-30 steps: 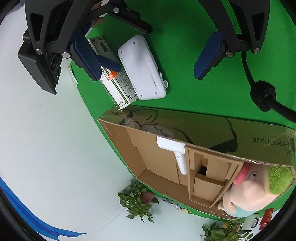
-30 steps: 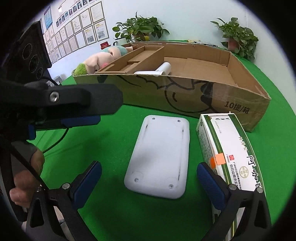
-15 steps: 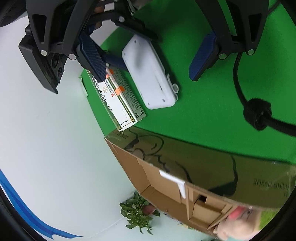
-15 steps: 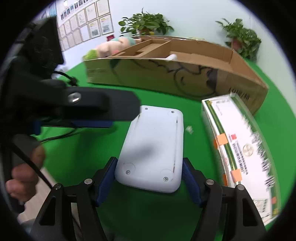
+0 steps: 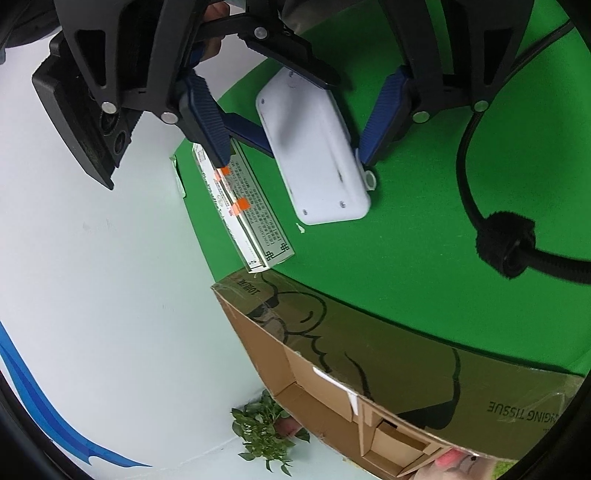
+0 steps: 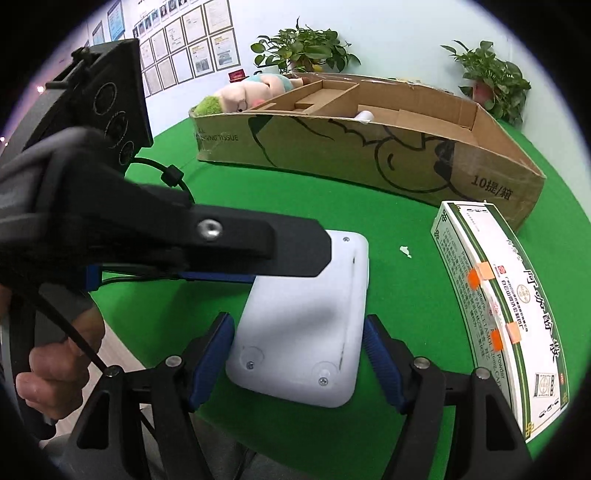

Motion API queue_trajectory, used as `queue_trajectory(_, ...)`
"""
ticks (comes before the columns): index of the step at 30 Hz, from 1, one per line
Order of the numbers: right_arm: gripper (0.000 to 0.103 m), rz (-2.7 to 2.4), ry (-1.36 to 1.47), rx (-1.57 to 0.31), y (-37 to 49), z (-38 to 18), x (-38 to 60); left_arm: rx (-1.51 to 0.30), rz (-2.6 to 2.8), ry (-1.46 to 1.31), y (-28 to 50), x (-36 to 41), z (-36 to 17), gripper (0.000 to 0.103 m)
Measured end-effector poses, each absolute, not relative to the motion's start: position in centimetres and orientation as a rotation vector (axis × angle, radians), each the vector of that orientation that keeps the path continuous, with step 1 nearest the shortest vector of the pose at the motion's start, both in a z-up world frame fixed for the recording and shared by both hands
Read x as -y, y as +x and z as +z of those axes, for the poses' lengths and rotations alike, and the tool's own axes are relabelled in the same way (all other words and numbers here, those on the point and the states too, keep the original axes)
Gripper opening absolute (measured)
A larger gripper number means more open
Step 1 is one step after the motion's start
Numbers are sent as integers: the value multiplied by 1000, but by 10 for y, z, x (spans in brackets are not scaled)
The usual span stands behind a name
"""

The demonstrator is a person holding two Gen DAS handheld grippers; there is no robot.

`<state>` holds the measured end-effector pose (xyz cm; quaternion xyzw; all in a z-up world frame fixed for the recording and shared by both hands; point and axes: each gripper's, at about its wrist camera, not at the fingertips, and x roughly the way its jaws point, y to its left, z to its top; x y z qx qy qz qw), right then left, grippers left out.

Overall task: Organize objects
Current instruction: 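Grasp the white rectangular device with the left gripper, then lift the white device with the left gripper and carry it over the box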

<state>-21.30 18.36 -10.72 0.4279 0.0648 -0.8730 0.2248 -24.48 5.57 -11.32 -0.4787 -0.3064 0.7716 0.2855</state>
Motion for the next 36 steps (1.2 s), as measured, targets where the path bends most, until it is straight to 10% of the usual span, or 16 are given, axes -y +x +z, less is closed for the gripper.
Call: queue_trajectory(36,66,-2530,1122,-298,-206,-100,-153,734,2144,-1291,-249,-67,-96,26)
